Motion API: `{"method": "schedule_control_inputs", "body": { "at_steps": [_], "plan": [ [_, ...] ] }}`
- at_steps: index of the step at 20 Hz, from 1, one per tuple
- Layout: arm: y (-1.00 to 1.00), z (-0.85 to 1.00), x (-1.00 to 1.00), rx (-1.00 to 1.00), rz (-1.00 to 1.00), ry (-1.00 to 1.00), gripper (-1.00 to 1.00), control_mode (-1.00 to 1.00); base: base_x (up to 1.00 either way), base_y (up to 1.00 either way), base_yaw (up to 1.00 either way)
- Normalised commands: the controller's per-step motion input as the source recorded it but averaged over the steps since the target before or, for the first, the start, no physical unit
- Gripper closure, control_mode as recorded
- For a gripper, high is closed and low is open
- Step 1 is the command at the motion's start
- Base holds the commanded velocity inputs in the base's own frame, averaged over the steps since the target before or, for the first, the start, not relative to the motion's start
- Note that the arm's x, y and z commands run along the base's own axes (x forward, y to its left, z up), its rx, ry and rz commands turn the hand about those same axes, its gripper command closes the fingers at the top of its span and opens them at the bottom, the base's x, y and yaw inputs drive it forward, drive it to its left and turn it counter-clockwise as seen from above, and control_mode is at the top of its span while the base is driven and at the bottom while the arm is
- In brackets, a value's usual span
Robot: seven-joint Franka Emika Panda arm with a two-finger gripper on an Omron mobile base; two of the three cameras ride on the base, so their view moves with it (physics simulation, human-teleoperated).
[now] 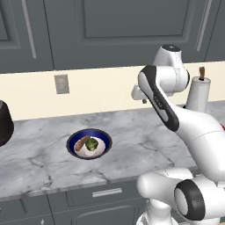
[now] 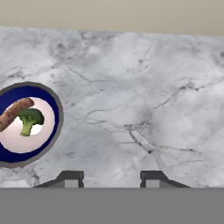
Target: Place the bowl with the potato and broccoli on the second highest shelf of the fridge. Place the bowl with the chicken drumstick and fish on the top shelf of the fridge.
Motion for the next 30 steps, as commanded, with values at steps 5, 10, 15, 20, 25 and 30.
{"method": "schedule_control_inputs", "body": {
  "at_steps": [5, 10, 15, 20, 25, 30],
  "plan": [
    [0.09, -0.13, -0.22, 0.0, 0.0, 0.03, -1.0, -1.0, 0.0, 0.0, 0.0],
    [0.26, -0.85, -0.12, 0.0, 0.0, 0.28, -1.0, -1.0, 0.0, 0.0, 0.0],
    [0.28, -1.0, 0.0, 0.0, 0.0, 0.33, -1.0, -1.0, 0.0, 0.0, 0.0],
    [0.45, -0.76, -0.05, 0.01, 0.0, 0.19, -1.0, -1.0, 0.0, 0.0, 0.0],
    [0.39, -0.32, -0.08, 0.11, 0.0, 0.01, -1.0, -1.0, 0.0, 0.0, 0.0],
    [0.21, 0.02, -0.3, 0.09, 0.0, -0.1, -1.0, -1.0, 0.0, 0.0, 0.0]
  ]
}}
